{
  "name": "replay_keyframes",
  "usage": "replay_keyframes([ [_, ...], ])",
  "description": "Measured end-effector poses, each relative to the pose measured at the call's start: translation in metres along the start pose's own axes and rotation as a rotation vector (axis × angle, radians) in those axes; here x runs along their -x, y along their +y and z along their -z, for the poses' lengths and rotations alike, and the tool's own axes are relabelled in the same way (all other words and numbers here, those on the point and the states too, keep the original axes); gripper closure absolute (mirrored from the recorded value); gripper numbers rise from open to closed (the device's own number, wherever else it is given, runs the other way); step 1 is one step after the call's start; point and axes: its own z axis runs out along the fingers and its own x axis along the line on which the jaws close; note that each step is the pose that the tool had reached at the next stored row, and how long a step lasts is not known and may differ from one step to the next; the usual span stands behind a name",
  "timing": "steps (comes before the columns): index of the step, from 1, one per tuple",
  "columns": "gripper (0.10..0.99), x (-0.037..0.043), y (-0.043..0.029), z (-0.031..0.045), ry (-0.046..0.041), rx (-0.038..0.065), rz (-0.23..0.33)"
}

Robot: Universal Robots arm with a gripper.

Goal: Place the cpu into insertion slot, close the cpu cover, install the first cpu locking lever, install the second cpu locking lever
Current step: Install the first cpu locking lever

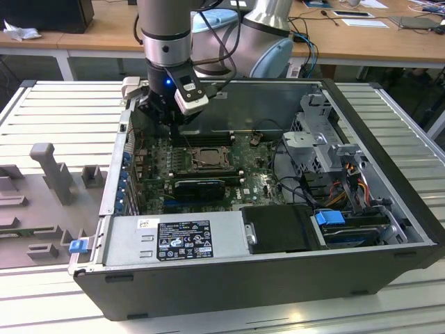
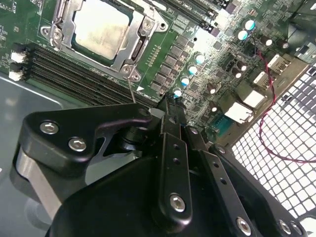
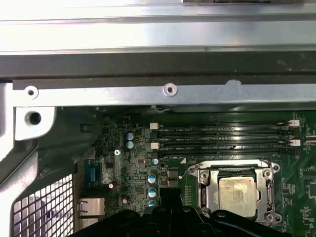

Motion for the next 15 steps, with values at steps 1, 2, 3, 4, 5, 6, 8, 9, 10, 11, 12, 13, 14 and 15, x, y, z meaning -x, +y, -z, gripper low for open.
replay_keyframes([
  [1,0.98,0.0,0.0012,-0.0004,0.0001,0.0,0.0],
  [2,0.98,-0.0001,0.0023,-0.0006,0.0001,0.001,0.0],
  [3,0.98,-0.0001,0.0039,-0.0009,0.0001,0.002,0.0],
  [4,0.98,-0.0003,0.0049,-0.001,0.0001,0.002,0.0],
  [5,0.98,-0.0005,0.0057,-0.001,0.0001,0.002,0.0],
  [6,0.98,-0.0009,0.0066,-0.0011,0.0001,0.003,0.0],
  [8,0.98,-0.0022,0.008,-0.0011,0.0002,0.003,0.0],
  [9,0.98,-0.0031,0.0095,-0.0012,0.0002,0.003,0.0],
  [10,0.98,-0.0035,0.0114,-0.0013,0.0001,0.003,0.0],
  [11,0.98,-0.0036,0.0129,-0.0014,0.0001,0.003,0.0],
  [12,0.98,-0.0036,0.0137,-0.0014,0.0001,0.003,0.0],
  [13,0.98,-0.003,0.0152,-0.0015,0.0001,0.003,0.0],
  [14,0.98,-0.0018,0.0157,-0.0015,0.0002,0.003,0.0],
  [15,0.98,-0.0001,0.0162,-0.0016,0.0001,0.003,0.0],
])
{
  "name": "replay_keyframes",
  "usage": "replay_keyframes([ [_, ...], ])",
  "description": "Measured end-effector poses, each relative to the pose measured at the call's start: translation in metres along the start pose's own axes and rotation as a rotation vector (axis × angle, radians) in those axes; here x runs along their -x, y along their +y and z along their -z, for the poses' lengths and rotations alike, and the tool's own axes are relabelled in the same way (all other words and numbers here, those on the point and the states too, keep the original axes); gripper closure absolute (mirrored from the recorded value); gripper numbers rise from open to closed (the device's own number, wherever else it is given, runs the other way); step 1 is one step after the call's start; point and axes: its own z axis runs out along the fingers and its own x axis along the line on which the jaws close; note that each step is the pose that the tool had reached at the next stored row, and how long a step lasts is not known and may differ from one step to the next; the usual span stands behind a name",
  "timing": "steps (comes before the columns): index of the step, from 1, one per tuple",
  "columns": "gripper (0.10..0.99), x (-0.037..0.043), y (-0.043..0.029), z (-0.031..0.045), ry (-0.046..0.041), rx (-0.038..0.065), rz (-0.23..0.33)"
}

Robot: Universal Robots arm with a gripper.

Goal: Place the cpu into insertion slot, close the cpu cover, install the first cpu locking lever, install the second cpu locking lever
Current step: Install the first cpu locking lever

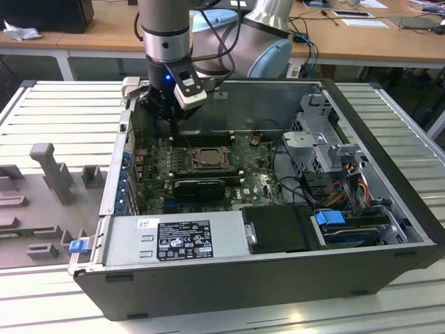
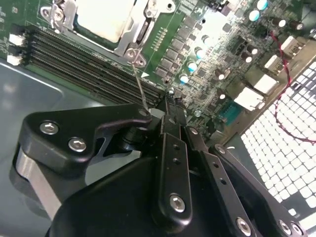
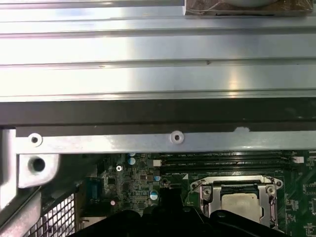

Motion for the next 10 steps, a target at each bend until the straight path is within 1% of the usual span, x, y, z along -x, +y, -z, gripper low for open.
replay_keyframes([
  [3,0.98,0.011,0.001,-0.0003,0.0001,0.0,0.0],
  [4,0.98,0.0182,0.0013,-0.0005,0.0002,0.0,0.0],
  [6,0.98,0.0367,0.0018,-0.0011,0.0013,0.0,0.0],
  [9,0.98,0.0524,0.0022,-0.0021,0.0018,0.0,0.0],
  [10,0.98,0.0562,0.0023,-0.0024,0.0019,0.0,0.0],
])
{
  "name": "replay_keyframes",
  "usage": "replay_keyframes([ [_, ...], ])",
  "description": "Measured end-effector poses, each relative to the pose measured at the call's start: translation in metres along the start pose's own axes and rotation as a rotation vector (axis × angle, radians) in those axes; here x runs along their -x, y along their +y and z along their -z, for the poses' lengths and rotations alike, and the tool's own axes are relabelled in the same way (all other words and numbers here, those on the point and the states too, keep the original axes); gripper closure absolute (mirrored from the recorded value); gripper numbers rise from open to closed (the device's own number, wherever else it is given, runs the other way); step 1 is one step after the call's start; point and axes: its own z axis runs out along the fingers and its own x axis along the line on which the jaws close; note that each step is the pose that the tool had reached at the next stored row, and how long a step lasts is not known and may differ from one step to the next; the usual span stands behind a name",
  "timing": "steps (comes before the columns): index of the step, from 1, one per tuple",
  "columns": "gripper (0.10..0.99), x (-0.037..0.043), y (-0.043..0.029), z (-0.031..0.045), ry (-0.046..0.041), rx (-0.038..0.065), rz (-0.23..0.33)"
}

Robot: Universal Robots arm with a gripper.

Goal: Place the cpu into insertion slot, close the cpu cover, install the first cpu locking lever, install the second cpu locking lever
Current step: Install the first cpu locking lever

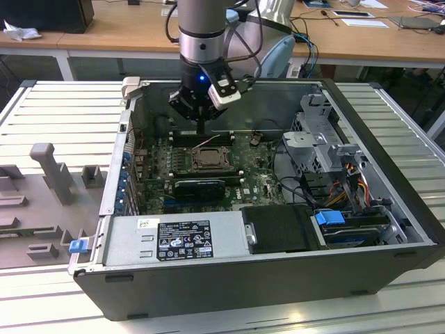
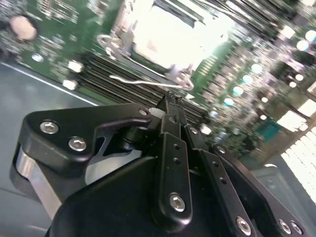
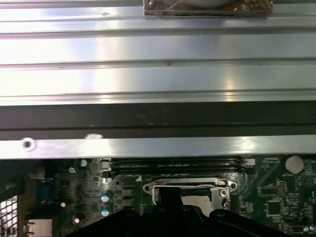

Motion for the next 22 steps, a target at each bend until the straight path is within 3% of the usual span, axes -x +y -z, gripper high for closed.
replay_keyframes([
  [2,0.98,0.0045,0.0,-0.0009,0.0,0.004,0.0],
  [5,0.98,0.0049,-0.002,-0.0012,0.0015,0.052,-0.001],
  [10,0.98,0.0064,-0.0042,-0.0109,0.0014,0.055,-0.001],
  [15,0.98,0.0136,-0.0032,-0.0217,0.0016,0.055,0.002],
  [19,0.98,0.0169,-0.0021,-0.0257,0.0018,0.055,0.005],
  [22,0.98,0.0255,0.0015,-0.0308,0.0039,0.055,0.032],
])
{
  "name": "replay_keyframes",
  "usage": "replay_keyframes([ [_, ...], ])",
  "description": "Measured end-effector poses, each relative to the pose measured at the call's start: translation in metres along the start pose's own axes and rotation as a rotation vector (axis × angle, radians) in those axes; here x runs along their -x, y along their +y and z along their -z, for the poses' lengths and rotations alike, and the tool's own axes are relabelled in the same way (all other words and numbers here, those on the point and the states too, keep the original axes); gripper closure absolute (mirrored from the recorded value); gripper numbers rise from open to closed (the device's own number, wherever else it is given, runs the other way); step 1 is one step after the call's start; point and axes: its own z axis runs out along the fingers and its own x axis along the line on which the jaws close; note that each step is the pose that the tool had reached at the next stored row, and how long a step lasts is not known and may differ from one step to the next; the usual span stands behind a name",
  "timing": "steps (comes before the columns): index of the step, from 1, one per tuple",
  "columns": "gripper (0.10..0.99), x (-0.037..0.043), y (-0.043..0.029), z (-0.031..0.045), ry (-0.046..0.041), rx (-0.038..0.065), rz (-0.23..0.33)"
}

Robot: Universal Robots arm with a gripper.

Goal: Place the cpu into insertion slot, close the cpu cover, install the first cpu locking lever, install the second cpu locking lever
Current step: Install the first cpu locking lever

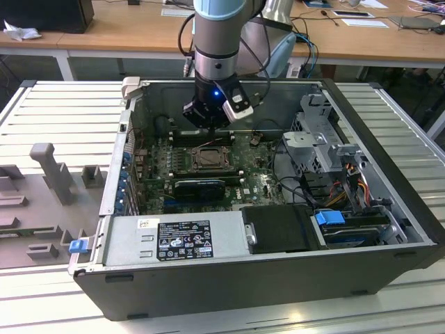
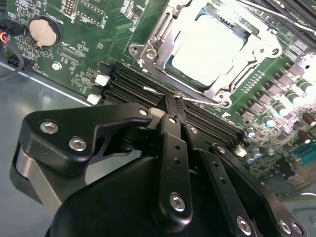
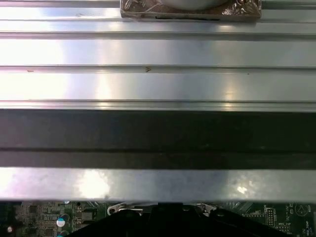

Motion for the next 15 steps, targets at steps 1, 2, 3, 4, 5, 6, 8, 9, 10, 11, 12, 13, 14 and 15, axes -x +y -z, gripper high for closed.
replay_keyframes([
  [1,0.98,0.0022,-0.0001,-0.0013,0.0002,0.0,0.001],
  [2,0.98,0.003,-0.0002,-0.0019,0.0002,0.0,0.001],
  [3,0.98,0.0037,-0.0002,-0.0025,0.0002,0.0,0.001],
  [4,0.98,0.0047,-0.0003,-0.0031,0.0002,0.0,0.001],
  [5,0.98,0.0052,-0.0004,-0.0037,0.0003,0.0,0.002],
  [6,0.98,0.0062,-0.0005,-0.0047,0.0002,0.0,0.002],
  [8,0.98,0.0077,-0.0006,-0.0062,0.0004,0.0,0.003],
  [9,0.98,0.0085,-0.0007,-0.0067,0.0006,0.0,0.004],
  [10,0.98,0.0093,-0.0008,-0.0071,0.0008,0.0,0.007],
  [11,0.98,0.01,-0.0008,-0.0076,0.0013,0.0,0.012],
  [12,0.98,0.0106,-0.0009,-0.0082,0.0019,0.0,0.017],
  [13,0.98,0.011,-0.0009,-0.0087,0.0023,0.0,0.021],
  [14,0.98,0.0112,-0.0011,-0.01,0.0026,0.0,0.024],
  [15,0.98,0.0112,-0.0011,-0.0106,0.0026,0.0,0.025],
])
